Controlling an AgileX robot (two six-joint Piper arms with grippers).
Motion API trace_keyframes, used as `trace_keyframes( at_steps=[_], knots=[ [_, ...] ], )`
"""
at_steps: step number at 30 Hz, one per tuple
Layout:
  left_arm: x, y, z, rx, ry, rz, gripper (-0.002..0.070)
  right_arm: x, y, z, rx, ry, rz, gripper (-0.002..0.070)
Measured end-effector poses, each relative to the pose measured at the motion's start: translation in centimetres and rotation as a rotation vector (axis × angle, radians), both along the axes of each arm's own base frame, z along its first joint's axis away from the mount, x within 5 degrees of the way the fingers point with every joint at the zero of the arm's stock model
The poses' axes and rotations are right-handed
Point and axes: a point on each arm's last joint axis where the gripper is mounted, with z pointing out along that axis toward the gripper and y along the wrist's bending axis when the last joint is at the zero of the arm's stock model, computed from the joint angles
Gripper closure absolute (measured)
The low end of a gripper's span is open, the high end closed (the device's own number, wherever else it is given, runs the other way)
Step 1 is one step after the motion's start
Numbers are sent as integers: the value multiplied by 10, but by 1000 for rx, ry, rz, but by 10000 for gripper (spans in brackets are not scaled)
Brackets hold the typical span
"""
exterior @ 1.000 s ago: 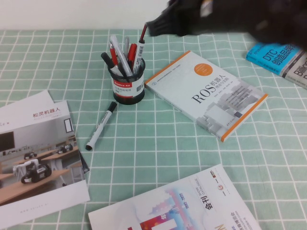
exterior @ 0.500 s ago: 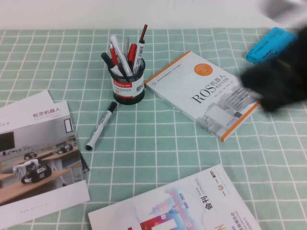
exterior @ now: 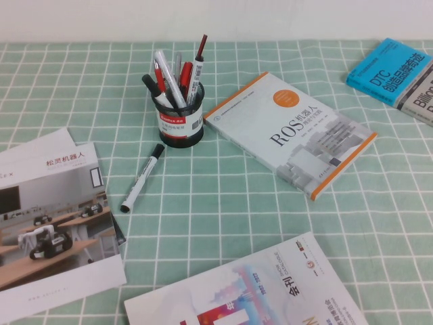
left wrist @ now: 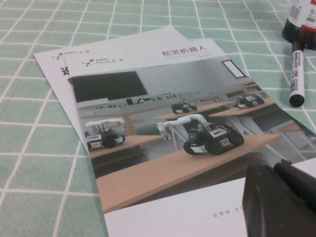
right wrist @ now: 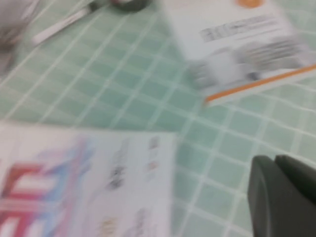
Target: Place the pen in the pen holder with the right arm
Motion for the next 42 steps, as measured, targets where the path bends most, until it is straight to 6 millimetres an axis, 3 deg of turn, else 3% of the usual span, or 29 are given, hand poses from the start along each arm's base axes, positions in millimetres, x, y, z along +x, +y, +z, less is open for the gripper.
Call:
trace_keyframes(
  at_steps=[9,12,18,33,42],
  knots=[
    [0,0,0,0,0,-2,680,-10,-42,-89,211,-171,-463,695],
    [0,0,0,0,0,-2,680,-18,-47,-109,219,-236,-511,695],
    [0,0,0,0,0,-2,680,-28,-47,-137,158,-397,-446,695],
    [0,0,0,0,0,-2,680,-34,-46,-148,164,-446,-415,695],
    [0,0,0,0,0,-2,680,-36,-45,-158,161,-329,-419,695]
  ],
)
